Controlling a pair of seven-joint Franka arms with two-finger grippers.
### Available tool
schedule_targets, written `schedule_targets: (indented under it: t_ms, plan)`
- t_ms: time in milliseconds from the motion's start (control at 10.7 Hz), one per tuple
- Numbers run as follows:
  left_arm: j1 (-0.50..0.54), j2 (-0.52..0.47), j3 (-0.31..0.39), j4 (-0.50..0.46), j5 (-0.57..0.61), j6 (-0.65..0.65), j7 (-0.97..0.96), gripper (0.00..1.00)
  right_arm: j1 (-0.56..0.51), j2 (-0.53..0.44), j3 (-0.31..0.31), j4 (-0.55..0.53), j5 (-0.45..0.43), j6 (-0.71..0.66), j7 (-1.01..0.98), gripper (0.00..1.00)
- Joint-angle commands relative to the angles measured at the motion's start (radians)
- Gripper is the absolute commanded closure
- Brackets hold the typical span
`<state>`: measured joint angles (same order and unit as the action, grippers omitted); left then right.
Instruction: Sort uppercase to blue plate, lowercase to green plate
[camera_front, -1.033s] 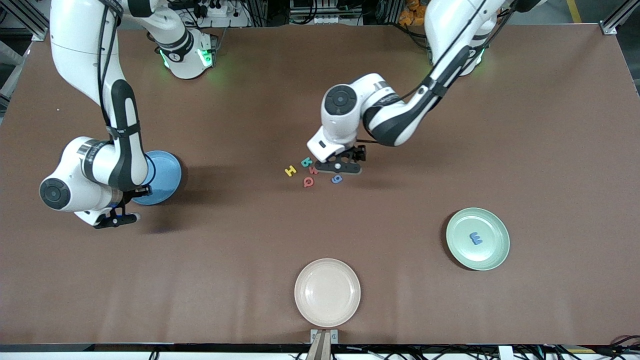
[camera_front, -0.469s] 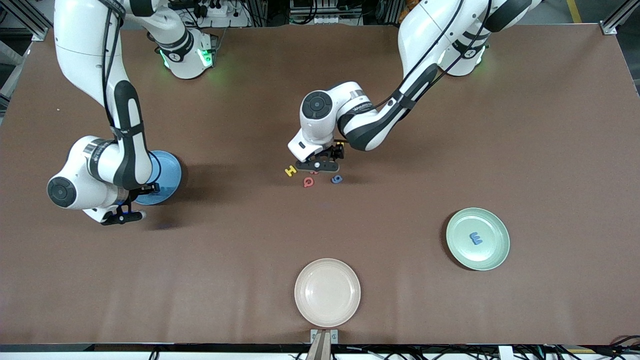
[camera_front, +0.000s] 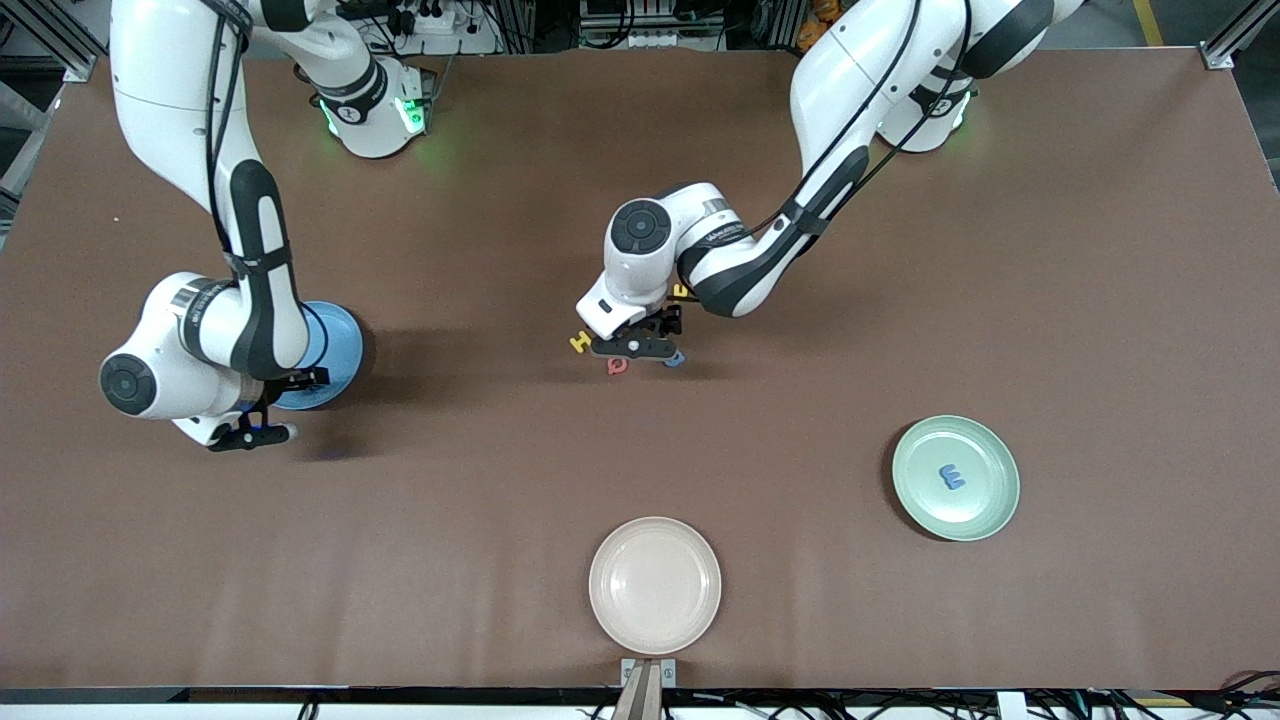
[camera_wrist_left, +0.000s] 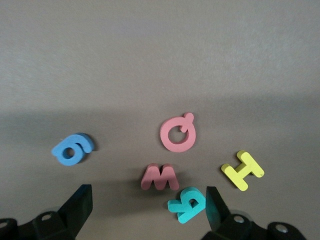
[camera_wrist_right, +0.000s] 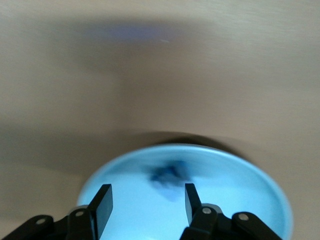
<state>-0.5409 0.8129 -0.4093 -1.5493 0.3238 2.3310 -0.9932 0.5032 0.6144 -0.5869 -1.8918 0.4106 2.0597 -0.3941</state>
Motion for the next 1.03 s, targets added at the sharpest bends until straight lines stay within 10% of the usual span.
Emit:
schedule_targets:
  t_ms: [0, 939]
  plan:
    - [-0.039, 0.049, 0.027, 0.046, 0.0, 0.022, -0.005, 0.0, 0.009, -0.061, 0.079, -0.004, 0.004, 0.0, 0.159, 0.33]
    - [-0.044, 0.069, 0.059, 0.06, -0.002, 0.034, 0.022, 0.03, 0.015, -0.114, 0.289, 0.034, -0.012, 0.06, 0.5, 0.49]
